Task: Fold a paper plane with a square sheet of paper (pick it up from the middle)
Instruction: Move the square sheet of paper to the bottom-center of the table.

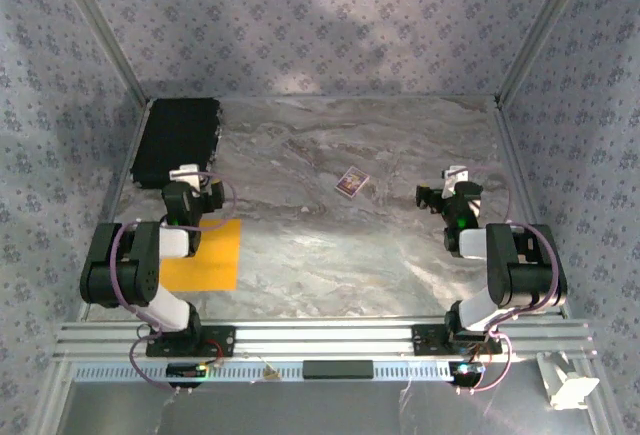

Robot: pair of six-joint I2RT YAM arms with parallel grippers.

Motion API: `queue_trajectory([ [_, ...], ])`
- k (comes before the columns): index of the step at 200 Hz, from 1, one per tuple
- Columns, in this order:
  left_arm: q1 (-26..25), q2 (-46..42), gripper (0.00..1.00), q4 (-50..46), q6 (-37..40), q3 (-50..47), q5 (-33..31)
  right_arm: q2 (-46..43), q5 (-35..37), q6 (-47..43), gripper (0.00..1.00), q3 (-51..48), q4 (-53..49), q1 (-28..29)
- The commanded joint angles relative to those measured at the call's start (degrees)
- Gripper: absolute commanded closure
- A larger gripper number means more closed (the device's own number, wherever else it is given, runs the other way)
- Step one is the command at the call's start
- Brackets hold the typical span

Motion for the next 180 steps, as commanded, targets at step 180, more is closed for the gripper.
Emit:
queue_trajectory([
  [180, 0.56, -0.5, 0.0, 0.38, -0.05, 0.88, 1.97, 0.1, 1.57, 0.82, 0.01, 1.05, 1.01, 0.15],
])
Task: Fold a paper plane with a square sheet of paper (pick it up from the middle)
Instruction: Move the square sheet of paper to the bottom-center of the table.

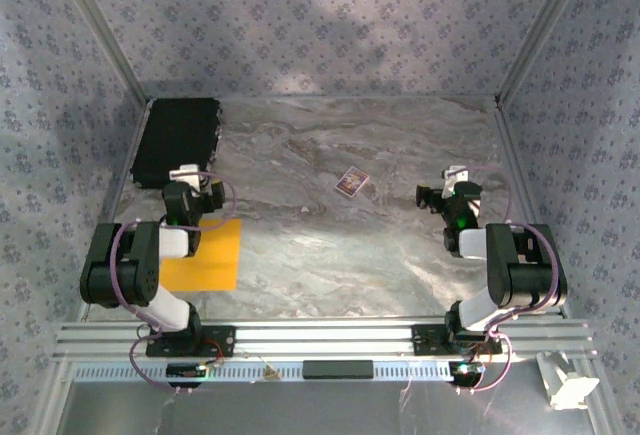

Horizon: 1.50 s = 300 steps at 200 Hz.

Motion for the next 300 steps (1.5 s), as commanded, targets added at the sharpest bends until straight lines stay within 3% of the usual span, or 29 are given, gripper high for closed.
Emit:
queue_trajectory([
  [1, 0.26, -0.5, 0.0, 0.39, -0.02, 0.96, 0.89, 0.1, 1.08, 0.81, 0.01, 1.05, 1.01, -0.07],
  [82, 0.23, -0.67, 0.0, 1.09, 0.23, 0.48, 1.41, -0.03, 1.92, 0.55, 0.01, 0.63, 1.67, 0.37],
  [118, -0.23, -4.69, 0.0, 1.33, 1.31, -1.59, 2.72, -1.12, 1.29, -0.03, 0.01, 0.63, 1.27, 0.77],
  [149, -0.23, -10.1, 0.0, -5.43, 0.03, -0.68, 1.35, -6.28, 2.49, -1.74, 0.01, 1.03, -3.93, 2.42],
  [167, -0.06, -14.96, 0.0, -12.85, -2.19, 0.77, 0.48, -11.83, 2.97, 0.56, 0.01, 4.31, -16.16, 3.0],
  [182, -0.04, -20.13, 0.0, -21.2, -6.7, 2.79, -2.3, -17.25, 3.04, 3.11, 0.01, 5.71, -22.58, 3.98],
  [203, 0.28, -25.35, 0.0, -41.01, -23.21, 9.47, -7.94, -24.04, 4.49, 10.9, 0.01, 10.38, -37.76, 7.63],
  [221, 1.03, -25.79, 0.0, -53.95, -31.25, 13.74, -1.18, -25.71, 3.18, 18.06, 0.01, 14.73, -48.24, 12.6],
  [246, 0.99, -26.33, 0.0, -61.49, -37.97, 13.92, 5.36, -26.63, -2.65, 26.05, 0.01, 20.0, -59.92, 16.73],
  [257, 0.96, -27.59, 0.0, -63.88, -40.67, 12.64, 6.69, -27.61, -10.4, 27.94, 0.01, 20.37, -60.26, 16.57],
  [275, 0.92, -29.55, 0.0, -65.84, -45.2, 9.12, 9.68, -30.56, -15.68, 35.15, 0.01, 17.34, -55.95, 17.5],
  [300, 0.04, -32.2, 0.0, -68.09, -48.76, 5.47, 11.82, -33.97, -16.05, 40.16, 0.01, 14.02, -55.62, 19.72],
])
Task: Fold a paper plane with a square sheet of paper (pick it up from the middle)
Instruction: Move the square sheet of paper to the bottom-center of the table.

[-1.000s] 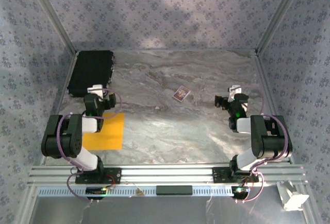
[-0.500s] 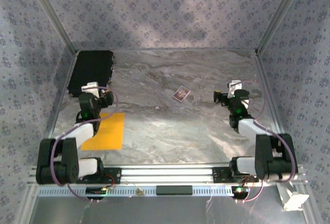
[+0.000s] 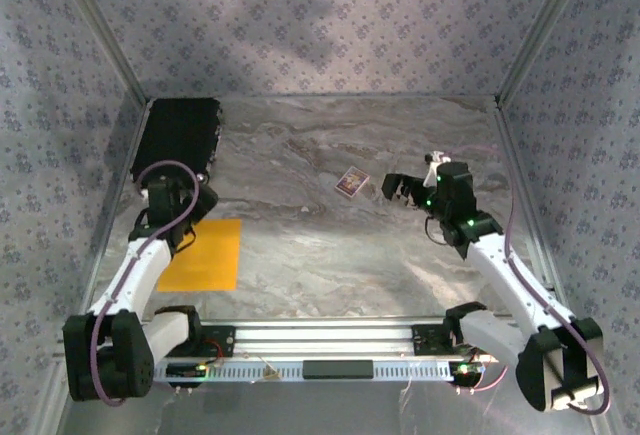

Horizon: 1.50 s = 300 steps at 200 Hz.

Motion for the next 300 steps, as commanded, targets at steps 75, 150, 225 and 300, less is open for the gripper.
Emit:
queue_trajectory([
  [75, -3.69, -5.15, 0.0, -11.42, -7.3, -6.83, 2.56, -3.47, -5.77, 12.12, 0.01, -3.15, -6.55, 7.98],
  [150, -11.19, -0.02, 0.0, -6.57, -5.89, -7.78, 4.21, -4.0, -14.35, 11.52, 0.01, -7.21, 1.39, 7.41],
  [225, -35.21, 9.13, 0.0, 5.64, -19.13, -5.98, -3.85, -4.28, -9.7, 9.94, 0.01, -6.54, -7.65, 6.13],
  [300, -49.68, 30.16, 0.0, 16.95, -30.25, 5.59, 0.32, -10.13, -4.44, 17.26, 0.01, -12.19, -5.62, 6.07],
])
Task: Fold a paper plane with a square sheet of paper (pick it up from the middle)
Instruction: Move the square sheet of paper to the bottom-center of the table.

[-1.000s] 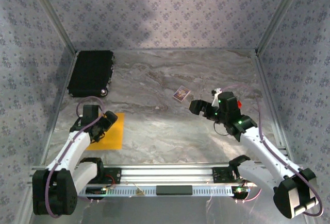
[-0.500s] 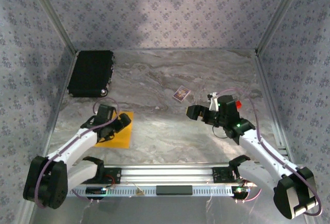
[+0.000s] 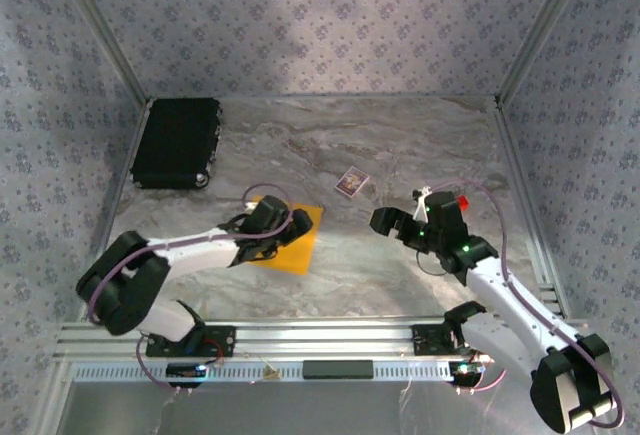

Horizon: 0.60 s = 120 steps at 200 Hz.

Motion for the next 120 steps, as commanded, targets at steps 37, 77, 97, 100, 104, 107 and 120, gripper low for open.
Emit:
queue_trajectory([
  [37, -5.68, 3.97, 0.0, -7.89, 0.37, 6.42, 0.91, -7.47, 3.64, 2.27, 0.01, -3.65, -1.09, -0.36],
  [77, -3.08, 1.73, 0.0, -22.1, 23.65, 14.61, 1.06, -9.62, 1.07, 0.35, 0.01, -4.7, 1.08, -0.51],
  [97, 2.24, 3.44, 0.0, -24.7, 33.08, 16.66, 9.18, -9.31, 0.61, 0.12, 0.01, -4.48, 1.23, -0.52],
  [100, 3.03, 3.83, 0.0, -24.94, 34.19, 16.94, 10.41, -9.26, 0.51, 0.1, 0.01, -4.55, 1.27, -0.49],
  [104, 4.06, 4.4, 0.0, -25.41, 35.36, 17.36, 11.85, -9.14, 0.46, 0.15, 0.01, -4.48, 1.36, -0.5],
  [107, 4.78, 4.92, 0.0, -25.84, 36.19, 17.74, 12.67, -9.1, 0.38, 0.15, 0.01, -4.52, 1.46, -0.49],
  [120, 6.95, 7.03, 0.0, -28.24, 38.7, 19.67, 14.03, -9.0, -0.92, -0.33, 0.01, -4.57, 2.71, -0.45],
])
